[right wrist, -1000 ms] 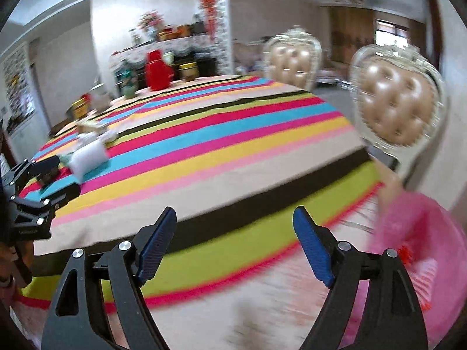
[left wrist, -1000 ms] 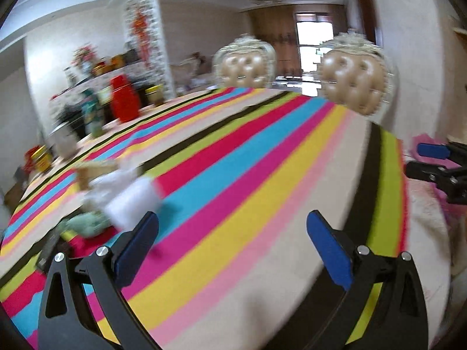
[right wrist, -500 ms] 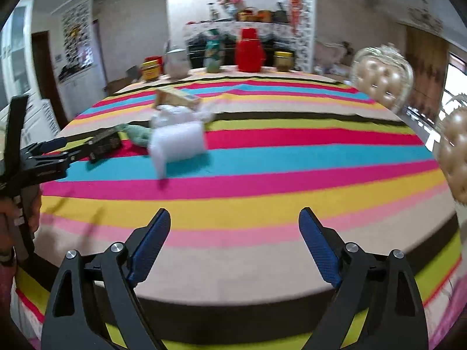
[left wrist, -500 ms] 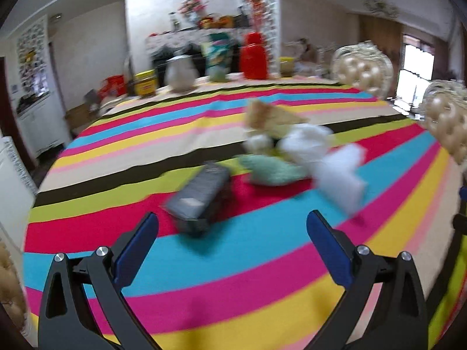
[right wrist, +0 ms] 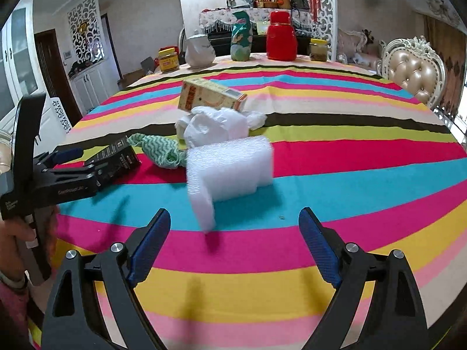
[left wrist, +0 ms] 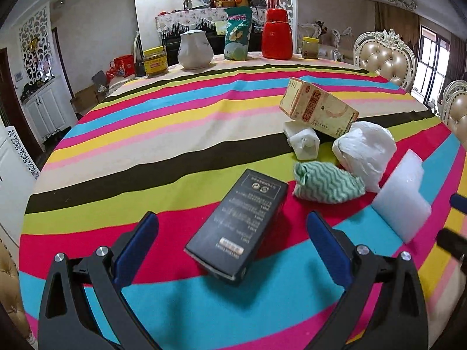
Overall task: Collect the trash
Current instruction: 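Grasp the black box with the left gripper while the right gripper grasps a white foam sheet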
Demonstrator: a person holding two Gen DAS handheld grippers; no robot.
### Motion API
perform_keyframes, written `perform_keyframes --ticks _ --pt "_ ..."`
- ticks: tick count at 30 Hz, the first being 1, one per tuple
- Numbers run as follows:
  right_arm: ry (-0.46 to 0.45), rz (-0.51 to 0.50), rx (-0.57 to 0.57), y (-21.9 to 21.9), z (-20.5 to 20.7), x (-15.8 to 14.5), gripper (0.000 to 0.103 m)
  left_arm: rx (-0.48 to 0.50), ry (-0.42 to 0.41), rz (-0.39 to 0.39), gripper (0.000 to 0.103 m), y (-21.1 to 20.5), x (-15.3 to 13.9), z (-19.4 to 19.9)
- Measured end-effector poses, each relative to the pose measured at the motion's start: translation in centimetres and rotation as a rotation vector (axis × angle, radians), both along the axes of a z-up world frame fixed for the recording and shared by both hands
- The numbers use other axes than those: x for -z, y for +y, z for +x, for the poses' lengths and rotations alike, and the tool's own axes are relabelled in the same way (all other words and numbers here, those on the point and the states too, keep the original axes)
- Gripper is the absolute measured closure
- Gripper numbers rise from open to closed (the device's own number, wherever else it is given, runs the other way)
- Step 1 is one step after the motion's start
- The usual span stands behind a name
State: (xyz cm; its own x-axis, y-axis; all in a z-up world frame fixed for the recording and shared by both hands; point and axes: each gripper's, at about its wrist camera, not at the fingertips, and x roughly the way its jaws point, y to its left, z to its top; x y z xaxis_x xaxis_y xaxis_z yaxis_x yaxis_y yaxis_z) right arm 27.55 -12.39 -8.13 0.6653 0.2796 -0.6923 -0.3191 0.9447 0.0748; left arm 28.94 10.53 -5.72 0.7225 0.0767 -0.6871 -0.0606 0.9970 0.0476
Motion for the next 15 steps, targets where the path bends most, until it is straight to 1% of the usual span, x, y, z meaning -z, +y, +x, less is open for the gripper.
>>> perform_keyframes --ticks 1,3,4,6,8,10,11,13,15 --pt "0.004 -0.002 0.0 0.2 0.2 0.2 0.018 0.001 0.009 -0.002 0.011 -0.1 0.2 0.1" --pt "0.012 -0.012 -0.003 0.5 0.6 0.5 0.018 0.01 0.032 -0.034 0.034 0.2 0.6 0.5" --pt "0.014 -0.017 -0.003 0.7 0.9 0.6 0.018 0.012 0.039 -0.052 0.04 0.4 0.7 0.5" --pt "0.017 -0.021 0.0 0.9 1.3 0.8 0.018 0.027 0.032 -0.105 0.057 1.0 0.8 0.4" --pt "0.021 -0.019 0.009 1.2 2.0 0.9 0.018 0.051 -0.005 -0.159 0.065 1.6 0.4 -0.1" --pt "0.031 -0.013 0.017 1.6 2.7 1.2 0.018 0.06 -0.056 -0.194 0.065 2.0 -0.1 -0.8" --pt "0.036 -0.01 0.02 1.7 2.9 1.2 0.018 0.052 -0.084 -0.193 0.066 2.1 -0.4 -1.2" --pt "0.055 -0.001 0.024 2.3 3.4 1.5 0.018 0.044 -0.106 -0.177 0.066 1.8 -0.6 -1.6" --pt "0.048 -0.007 0.022 2.9 3.5 1.4 0.018 0.042 -0.142 -0.14 0.066 1.1 -1.1 -2.1"
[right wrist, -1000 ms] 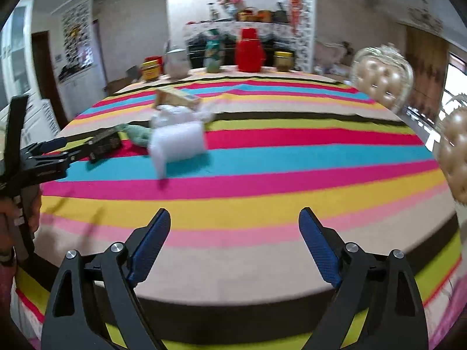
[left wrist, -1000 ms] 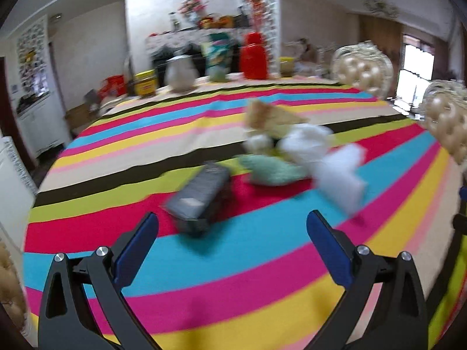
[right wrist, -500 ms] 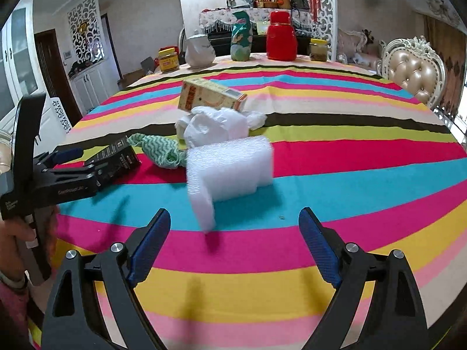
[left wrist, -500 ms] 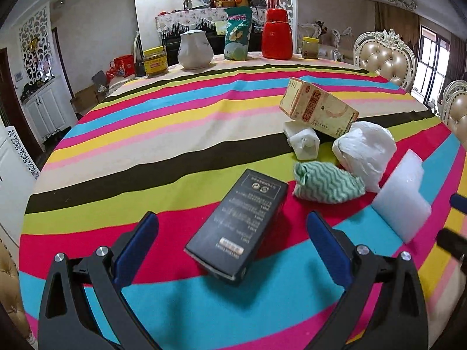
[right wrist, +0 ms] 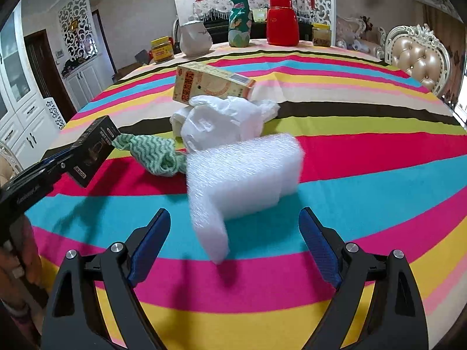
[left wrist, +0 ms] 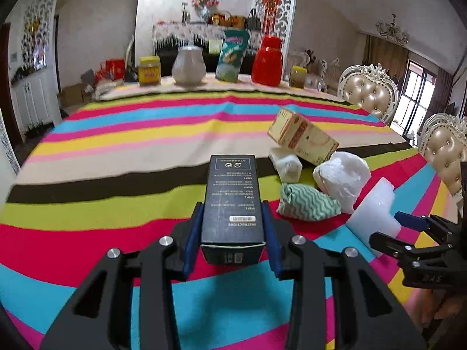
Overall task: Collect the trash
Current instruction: 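Grasp the black box with the left gripper while the right gripper grasps a white foam sheet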
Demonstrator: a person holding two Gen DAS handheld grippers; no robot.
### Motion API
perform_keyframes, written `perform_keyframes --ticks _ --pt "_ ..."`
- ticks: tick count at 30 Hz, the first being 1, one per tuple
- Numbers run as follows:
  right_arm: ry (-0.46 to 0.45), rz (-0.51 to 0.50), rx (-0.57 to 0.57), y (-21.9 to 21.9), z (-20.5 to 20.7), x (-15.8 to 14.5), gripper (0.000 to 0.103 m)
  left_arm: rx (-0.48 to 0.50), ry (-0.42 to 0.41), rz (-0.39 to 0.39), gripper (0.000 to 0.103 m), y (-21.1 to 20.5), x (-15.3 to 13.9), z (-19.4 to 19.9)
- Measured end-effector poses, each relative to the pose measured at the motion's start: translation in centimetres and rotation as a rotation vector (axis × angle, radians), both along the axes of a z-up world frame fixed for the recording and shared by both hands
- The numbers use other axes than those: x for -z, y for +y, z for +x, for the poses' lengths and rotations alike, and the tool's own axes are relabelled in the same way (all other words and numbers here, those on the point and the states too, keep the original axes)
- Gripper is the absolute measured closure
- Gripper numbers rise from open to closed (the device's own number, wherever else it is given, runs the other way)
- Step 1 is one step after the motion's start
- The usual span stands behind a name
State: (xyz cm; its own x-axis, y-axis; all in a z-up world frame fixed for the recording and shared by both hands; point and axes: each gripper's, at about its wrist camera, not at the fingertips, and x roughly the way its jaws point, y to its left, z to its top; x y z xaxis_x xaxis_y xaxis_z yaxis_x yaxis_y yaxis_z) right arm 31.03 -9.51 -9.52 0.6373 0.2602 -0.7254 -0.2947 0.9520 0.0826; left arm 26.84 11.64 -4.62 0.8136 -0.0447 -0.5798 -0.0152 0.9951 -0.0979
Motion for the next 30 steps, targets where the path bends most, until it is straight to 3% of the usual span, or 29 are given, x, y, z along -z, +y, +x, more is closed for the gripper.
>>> perform_keyframes --ticks 6,19,22,30 --pt "-0.032 -0.051 0.014 1.6 0.6 -0.2 0.018 0.008 -0.053 0.077 0.065 -1.3 -0.7 -0.7" --pt "0.003 -0.132 0.054 2.9 2.2 0.6 0.019 0.005 -0.052 0.041 0.065 -0.2 -0.6 -1.0" --pt "-0.005 -0.119 0.069 2.6 2.1 0.5 0.04 0.011 -0.056 0.038 0.065 -0.2 -0.7 -1.1" --pt "-0.146 -0.06 0.07 1.6 -0.2 -1.4 0.042 -0.003 -0.043 -0.007 0.065 0.5 -0.6 -1.1"
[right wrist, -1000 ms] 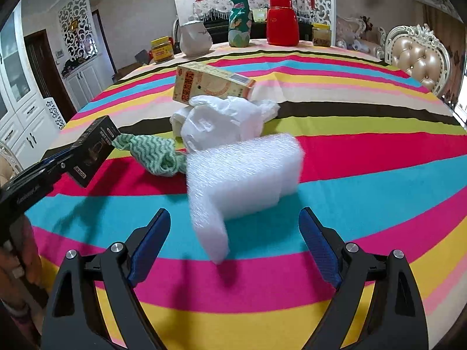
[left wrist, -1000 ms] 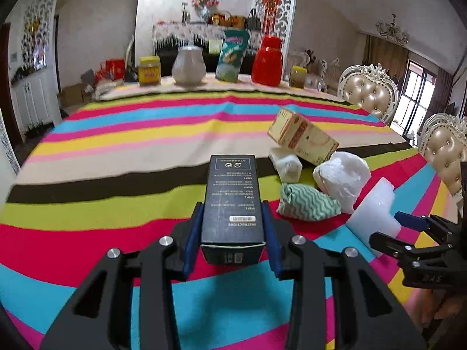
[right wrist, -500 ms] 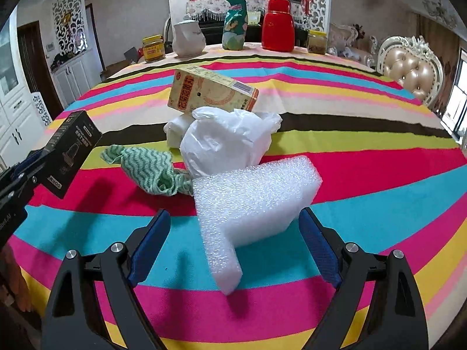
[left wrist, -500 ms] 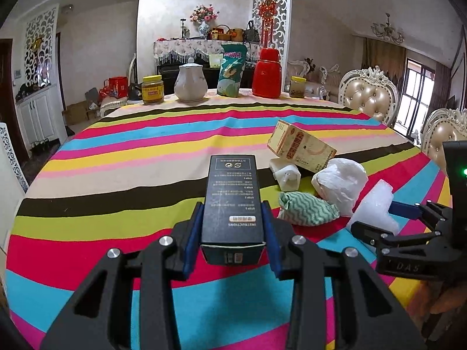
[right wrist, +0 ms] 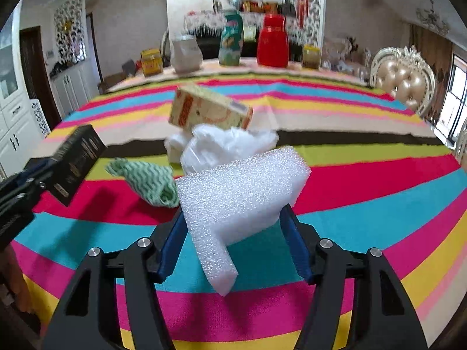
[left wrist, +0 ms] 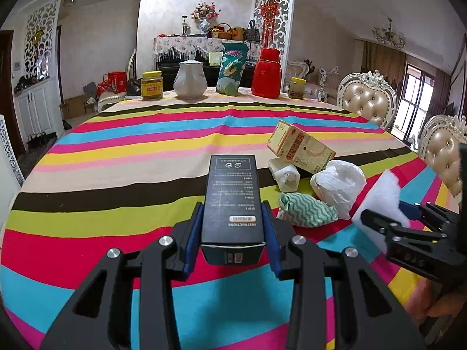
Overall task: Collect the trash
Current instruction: 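Grasp the black box with the left gripper while the right gripper grasps a white foam sheet, then carry the black box and foam sheet over the pink bin with both grippers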
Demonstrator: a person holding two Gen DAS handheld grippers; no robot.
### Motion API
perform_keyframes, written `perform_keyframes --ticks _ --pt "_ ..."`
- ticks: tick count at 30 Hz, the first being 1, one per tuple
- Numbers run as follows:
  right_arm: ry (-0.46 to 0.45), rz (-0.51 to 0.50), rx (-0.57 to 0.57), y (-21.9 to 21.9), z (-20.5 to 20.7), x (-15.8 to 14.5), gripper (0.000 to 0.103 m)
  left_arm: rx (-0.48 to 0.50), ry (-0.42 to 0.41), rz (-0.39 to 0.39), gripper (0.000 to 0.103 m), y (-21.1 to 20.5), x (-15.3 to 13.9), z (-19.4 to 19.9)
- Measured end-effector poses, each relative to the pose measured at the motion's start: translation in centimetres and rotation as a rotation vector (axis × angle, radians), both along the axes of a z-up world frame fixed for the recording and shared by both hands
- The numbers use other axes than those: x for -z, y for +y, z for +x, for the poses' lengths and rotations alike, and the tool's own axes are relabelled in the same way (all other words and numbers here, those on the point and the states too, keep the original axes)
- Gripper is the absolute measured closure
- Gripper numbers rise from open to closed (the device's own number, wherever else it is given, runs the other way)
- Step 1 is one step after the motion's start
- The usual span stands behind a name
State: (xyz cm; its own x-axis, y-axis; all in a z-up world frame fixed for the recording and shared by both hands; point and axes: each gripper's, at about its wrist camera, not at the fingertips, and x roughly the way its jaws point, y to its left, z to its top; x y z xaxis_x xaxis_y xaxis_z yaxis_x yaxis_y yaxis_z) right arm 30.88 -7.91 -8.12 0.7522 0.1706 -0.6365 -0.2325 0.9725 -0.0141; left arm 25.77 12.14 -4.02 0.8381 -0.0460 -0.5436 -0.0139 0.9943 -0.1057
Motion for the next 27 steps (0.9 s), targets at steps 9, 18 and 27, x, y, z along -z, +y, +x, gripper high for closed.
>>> perform_keyframes --ticks 9,18,27 --pt "-0.044 0.056 -0.014 -0.7 -0.5 -0.7 0.042 -0.009 -0.005 -0.067 0.065 1.1 -0.1 -0.2" --pt "-0.055 0.091 -0.064 -1.9 -3.9 -2.2 0.042 -0.02 -0.062 -0.05 0.065 0.5 -0.7 -1.2" --pt "-0.06 0.077 -0.07 -5.3 -7.3 -3.1 0.042 0.09 -0.058 0.021 0.065 -3.9 -2.3 -3.7"
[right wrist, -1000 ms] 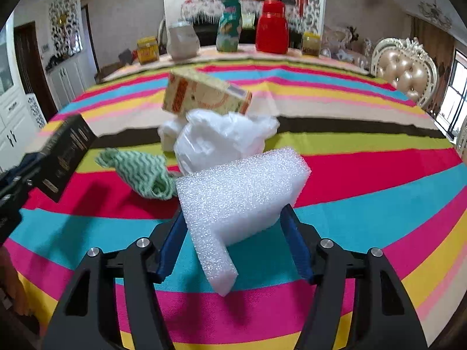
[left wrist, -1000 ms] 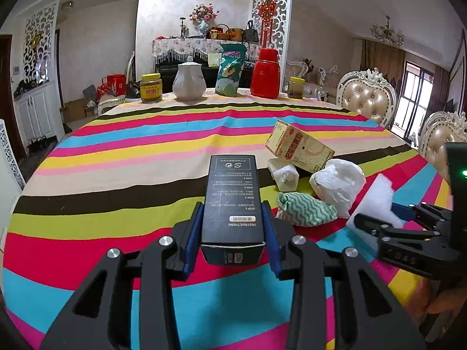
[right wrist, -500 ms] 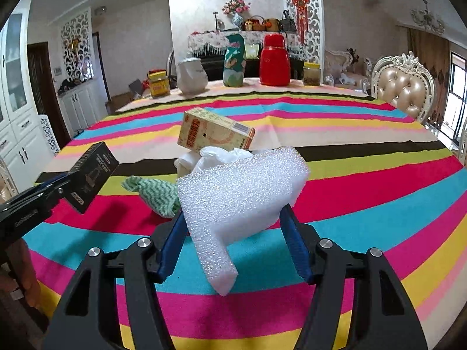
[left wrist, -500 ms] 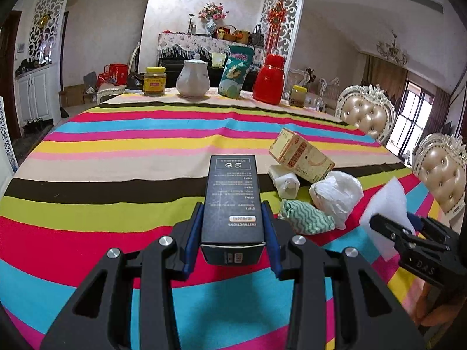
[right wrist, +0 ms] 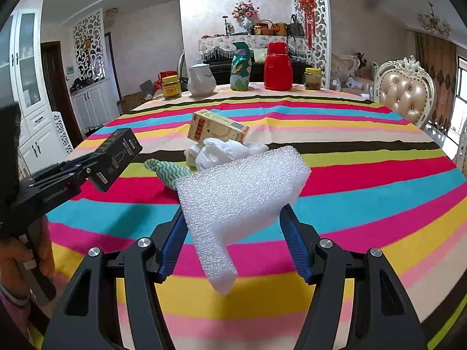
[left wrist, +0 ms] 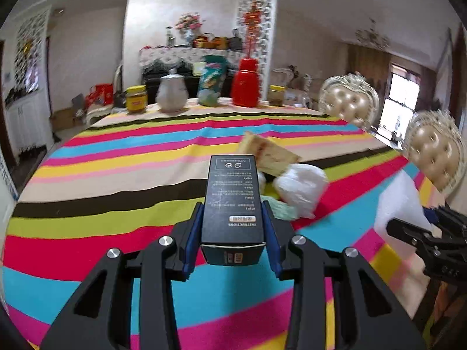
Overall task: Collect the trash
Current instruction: 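Carry the black box and foam sheet over the pink bin with both grippers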
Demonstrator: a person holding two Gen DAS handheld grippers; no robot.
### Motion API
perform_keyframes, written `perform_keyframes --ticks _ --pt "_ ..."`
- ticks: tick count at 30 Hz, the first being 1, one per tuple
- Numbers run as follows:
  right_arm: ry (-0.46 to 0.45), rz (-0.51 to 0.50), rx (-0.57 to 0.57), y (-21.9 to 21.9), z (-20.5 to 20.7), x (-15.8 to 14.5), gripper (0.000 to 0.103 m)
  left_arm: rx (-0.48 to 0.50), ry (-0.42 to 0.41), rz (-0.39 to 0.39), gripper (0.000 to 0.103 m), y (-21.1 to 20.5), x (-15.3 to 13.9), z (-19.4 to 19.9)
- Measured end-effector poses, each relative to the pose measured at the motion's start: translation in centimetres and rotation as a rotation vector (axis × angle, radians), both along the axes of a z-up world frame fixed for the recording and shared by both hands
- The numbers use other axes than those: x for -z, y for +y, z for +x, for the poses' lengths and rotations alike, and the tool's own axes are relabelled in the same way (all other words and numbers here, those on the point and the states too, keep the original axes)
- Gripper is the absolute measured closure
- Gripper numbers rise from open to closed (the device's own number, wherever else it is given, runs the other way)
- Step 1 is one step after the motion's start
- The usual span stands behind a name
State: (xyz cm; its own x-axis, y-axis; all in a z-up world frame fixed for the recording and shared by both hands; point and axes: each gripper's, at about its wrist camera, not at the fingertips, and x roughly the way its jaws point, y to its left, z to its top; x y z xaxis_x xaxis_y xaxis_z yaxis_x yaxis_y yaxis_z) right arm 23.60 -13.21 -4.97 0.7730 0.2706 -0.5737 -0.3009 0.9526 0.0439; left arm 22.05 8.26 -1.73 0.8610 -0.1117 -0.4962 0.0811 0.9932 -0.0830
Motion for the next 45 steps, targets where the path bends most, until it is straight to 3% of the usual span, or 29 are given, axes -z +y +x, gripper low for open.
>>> perform_keyframes --ticks 11,26,45 --pt "0.001 0.007 0.011 -4.3 -3.6 -0.6 0.042 0.116 -0.007 -0.001 0.065 -5.2 -1.2 -4.2" --pt "-0.015 0.058 0.124 -13.2 -8.0 -0.5 0.042 0.334 0.035 0.093 0.065 -15.7 0.3 -5.9" --pt "-0.022 0.056 0.406 -27.2 -15.1 0.6 0.042 0.709 0.102 0.156 0.065 -32.4 1.6 -7.2"
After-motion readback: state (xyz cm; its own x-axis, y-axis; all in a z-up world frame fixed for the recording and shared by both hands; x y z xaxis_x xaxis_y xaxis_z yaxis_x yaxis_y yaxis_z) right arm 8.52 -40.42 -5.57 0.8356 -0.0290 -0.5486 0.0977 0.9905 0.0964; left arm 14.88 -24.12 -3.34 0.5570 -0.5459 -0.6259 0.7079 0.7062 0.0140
